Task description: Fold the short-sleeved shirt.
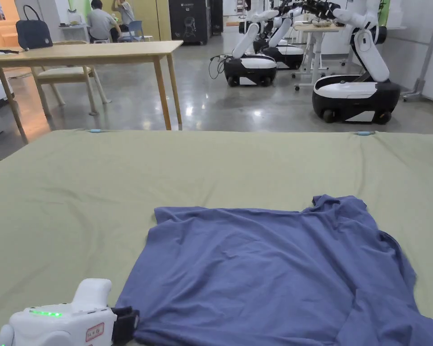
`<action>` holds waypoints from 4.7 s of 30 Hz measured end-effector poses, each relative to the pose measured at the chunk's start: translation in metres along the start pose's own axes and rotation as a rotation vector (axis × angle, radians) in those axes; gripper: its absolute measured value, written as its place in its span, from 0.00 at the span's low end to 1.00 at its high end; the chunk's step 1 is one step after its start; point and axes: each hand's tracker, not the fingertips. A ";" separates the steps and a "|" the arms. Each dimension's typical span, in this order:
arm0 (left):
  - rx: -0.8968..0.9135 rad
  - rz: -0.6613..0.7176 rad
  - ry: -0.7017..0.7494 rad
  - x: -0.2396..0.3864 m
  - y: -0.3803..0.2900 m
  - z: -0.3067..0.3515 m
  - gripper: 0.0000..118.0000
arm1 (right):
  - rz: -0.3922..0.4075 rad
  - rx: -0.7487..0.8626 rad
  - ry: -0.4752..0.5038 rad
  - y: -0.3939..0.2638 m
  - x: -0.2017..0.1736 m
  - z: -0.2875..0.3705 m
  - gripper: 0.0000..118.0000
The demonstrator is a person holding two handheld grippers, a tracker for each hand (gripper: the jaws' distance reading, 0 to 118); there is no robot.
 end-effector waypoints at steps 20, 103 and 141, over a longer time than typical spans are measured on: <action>0.080 -0.016 -0.025 0.013 -0.024 0.028 0.04 | 0.125 -0.538 -0.184 -0.019 0.051 -0.176 0.18; 0.024 -0.071 0.121 0.022 0.061 -0.056 0.03 | 0.311 -0.208 -0.074 0.044 -0.018 -0.103 0.00; -0.004 -0.180 0.031 0.015 -0.023 0.053 0.03 | 0.289 -0.612 -0.164 0.007 0.062 -0.179 0.03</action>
